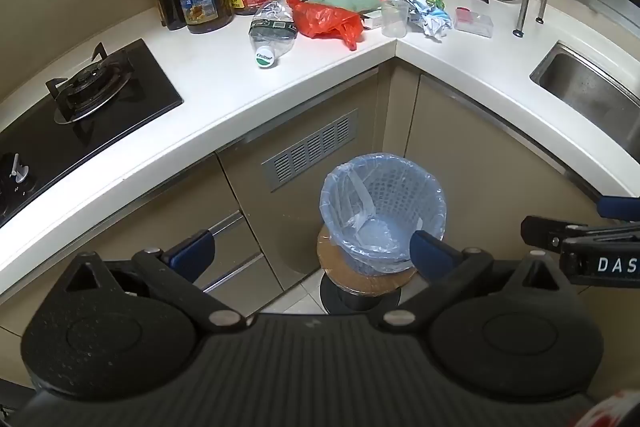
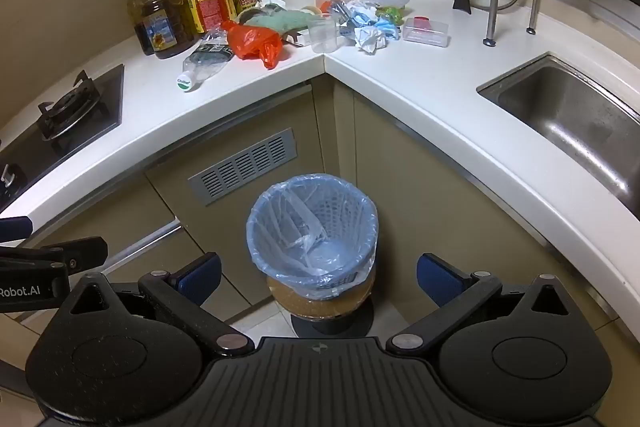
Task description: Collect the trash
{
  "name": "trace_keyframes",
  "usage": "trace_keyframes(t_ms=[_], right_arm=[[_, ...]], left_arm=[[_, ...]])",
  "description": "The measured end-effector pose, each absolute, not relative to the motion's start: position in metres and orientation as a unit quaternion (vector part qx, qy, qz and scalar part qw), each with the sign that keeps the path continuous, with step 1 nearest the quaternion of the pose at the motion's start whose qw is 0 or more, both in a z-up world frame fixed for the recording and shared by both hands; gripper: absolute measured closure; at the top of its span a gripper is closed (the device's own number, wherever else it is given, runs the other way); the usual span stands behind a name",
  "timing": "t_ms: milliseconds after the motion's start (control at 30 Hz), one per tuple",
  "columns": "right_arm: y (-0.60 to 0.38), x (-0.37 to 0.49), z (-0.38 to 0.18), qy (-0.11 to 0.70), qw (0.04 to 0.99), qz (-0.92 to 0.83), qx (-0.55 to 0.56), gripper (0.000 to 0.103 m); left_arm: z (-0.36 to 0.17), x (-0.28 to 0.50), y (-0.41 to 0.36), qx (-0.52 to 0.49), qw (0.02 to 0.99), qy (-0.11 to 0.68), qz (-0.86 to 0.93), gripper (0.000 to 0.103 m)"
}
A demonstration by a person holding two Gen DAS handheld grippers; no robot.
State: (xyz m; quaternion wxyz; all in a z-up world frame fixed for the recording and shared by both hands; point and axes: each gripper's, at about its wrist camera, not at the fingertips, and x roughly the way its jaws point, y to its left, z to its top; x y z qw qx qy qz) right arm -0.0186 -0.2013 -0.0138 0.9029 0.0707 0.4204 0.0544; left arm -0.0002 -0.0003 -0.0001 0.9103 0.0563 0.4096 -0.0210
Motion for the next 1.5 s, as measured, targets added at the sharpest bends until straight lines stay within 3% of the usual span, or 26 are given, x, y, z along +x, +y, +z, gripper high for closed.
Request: trace_keyframes(t_ms=[1500], right_arm=[[-0.207, -0.02, -0.013, 0.418, 0.904, 0.055, 0.072, 0.0]], left_arm=[[0.004, 0.001, -0.012, 0.052, 0.91, 0.411, -0.025, 0.0]])
